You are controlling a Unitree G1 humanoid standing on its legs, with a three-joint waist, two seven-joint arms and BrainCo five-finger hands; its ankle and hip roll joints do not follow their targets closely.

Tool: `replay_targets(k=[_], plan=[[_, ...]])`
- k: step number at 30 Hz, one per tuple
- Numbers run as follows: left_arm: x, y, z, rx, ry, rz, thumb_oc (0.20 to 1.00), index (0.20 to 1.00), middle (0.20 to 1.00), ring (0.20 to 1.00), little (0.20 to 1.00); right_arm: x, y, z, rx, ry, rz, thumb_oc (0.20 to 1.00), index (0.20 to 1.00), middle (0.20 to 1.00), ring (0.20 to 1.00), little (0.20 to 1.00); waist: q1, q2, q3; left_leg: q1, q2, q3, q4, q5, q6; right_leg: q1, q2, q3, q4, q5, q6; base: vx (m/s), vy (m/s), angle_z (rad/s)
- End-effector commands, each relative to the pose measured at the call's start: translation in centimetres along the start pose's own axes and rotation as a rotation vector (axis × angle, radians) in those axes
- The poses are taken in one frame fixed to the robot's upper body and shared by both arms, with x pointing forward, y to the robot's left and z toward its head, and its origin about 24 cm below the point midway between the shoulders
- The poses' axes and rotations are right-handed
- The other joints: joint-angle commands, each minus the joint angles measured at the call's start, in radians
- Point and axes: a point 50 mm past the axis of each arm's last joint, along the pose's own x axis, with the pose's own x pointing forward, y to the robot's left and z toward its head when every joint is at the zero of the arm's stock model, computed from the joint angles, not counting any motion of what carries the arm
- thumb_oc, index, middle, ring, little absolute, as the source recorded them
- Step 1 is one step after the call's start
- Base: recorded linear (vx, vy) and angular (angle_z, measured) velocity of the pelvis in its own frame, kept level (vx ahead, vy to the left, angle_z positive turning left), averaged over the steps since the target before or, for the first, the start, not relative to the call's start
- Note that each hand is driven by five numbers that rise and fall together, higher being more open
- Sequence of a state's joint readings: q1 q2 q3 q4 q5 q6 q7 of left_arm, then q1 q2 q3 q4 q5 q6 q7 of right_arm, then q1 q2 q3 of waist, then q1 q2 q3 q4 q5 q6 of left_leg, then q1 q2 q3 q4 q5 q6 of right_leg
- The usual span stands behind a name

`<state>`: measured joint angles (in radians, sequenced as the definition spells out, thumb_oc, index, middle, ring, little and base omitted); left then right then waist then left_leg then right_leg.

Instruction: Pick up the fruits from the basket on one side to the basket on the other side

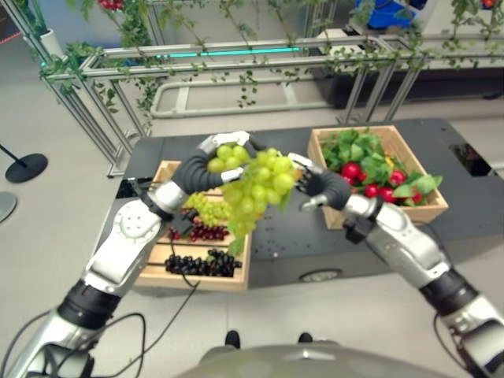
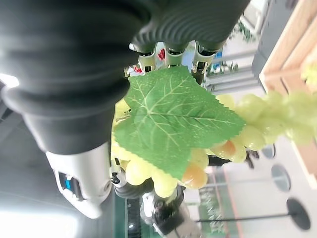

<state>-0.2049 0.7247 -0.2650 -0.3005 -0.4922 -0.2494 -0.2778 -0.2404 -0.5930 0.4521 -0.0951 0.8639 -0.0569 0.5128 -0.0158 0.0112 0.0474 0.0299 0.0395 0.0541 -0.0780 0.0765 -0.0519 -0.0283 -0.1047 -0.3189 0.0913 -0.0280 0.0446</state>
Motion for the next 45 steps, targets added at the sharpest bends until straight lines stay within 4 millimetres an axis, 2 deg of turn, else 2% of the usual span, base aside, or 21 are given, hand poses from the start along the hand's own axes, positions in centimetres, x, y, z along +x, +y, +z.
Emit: replay_targets(k=[1, 10, 21, 34, 45], plan=[[2.0, 0.6, 3.0, 0.033, -0.171, -0.029, 0.200, 0.200, 0.200, 0.200, 0.200, 1.7, 3.1, 1.2, 0.116, -0.145, 0.152, 1.000, 1.000, 1.000, 1.000, 1.000, -0.025, -0.032, -0.031, 0.044, -0.075, 0.043, 0.025, -0.127, 0.041, 0.026, 0.031, -0.016, -0.044, -0.012, 0.044, 0.00, 0.000, 0.00], [3.6, 0.2, 3.3, 0.027, -0.219, -0.039, 0.200, 0.200, 0.200, 0.200, 0.200, 3.0, 5.2, -0.8, 0.306, -0.175, 0.185, 1.000, 1.000, 1.000, 1.000, 1.000, -0.036, -0.023, -0.049, 0.051, -0.073, 0.045, 0.024, -0.125, 0.037, 0.036, 0.033, -0.012, -0.051, -0.011, 0.042, 0.00, 0.000, 0.00], [4.1, -0.2, 2.6, -0.004, -0.218, -0.010, 0.200, 0.200, 0.200, 0.200, 0.200, 4.5, 6.8, -0.9, 0.390, -0.237, 0.212, 1.000, 1.000, 1.000, 1.000, 1.000, -0.047, -0.008, -0.061, 0.057, -0.070, 0.046, 0.023, -0.126, 0.037, 0.044, 0.035, -0.007, -0.052, -0.012, 0.040, 0.00, -0.001, 0.00], [4.5, -0.5, 2.0, -0.020, -0.217, 0.035, 0.200, 0.200, 0.200, 0.200, 0.200, 5.5, 7.6, -1.3, 0.478, -0.269, 0.210, 1.000, 1.000, 1.000, 1.000, 1.000, -0.050, 0.006, -0.074, 0.060, -0.070, 0.044, 0.026, -0.127, 0.035, 0.054, 0.034, -0.005, -0.061, -0.013, 0.038, 0.00, 0.000, 0.00], [4.6, -0.6, 1.7, -0.040, -0.222, 0.066, 0.200, 0.200, 0.200, 0.200, 0.200, 6.7, 8.1, -0.2, 0.492, -0.328, 0.240, 1.000, 1.000, 1.000, 1.000, 1.000, -0.050, 0.018, -0.079, 0.062, -0.070, 0.047, 0.026, -0.127, 0.036, 0.055, 0.033, -0.003, -0.062, -0.012, 0.036, 0.00, 0.000, 0.00]])
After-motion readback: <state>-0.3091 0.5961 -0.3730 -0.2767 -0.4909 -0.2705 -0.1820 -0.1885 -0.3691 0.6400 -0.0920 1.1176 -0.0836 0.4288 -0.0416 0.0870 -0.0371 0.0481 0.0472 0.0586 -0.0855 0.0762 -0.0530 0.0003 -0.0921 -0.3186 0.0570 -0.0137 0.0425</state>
